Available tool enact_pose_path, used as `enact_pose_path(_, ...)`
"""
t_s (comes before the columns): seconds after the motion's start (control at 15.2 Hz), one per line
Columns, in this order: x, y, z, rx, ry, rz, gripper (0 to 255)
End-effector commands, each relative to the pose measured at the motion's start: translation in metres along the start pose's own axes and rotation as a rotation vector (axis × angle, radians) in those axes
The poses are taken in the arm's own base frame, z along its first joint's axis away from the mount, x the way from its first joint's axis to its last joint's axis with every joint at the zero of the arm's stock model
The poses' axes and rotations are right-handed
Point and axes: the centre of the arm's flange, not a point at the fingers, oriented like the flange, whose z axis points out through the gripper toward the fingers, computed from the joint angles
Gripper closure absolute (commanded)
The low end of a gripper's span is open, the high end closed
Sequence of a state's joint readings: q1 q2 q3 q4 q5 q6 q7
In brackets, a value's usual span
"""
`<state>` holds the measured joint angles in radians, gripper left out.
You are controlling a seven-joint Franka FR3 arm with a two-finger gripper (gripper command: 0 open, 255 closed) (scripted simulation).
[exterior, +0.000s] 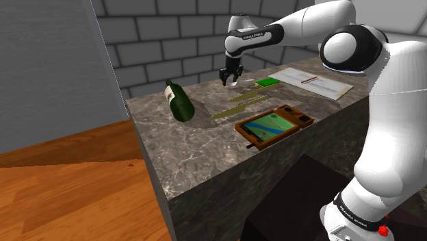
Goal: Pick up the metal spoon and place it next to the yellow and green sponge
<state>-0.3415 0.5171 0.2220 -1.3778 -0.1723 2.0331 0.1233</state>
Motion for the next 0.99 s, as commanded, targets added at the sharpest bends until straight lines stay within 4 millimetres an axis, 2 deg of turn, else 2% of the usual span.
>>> enact_pose_path(0.0,0.000,0.000,0.001,0.000,0.000,0.000,255)
enact_pose_path(0.2,0.000,0.000,0.001,0.000,0.000,0.000,255)
enact_pose_path(0.26,0.000,0.000,0.001,0.000,0.000,0.000,0)
enact_pose_path(0.59,0.000,0.000,0.001,0.000,0.000,0.000,0)
enact_pose_path(0.86,0.000,0.000,-0.049,0.000,0.000,0.000,0)
enact_pose_path(0.92,0.000,0.000,-0.049,0.000,0.000,0.000,0)
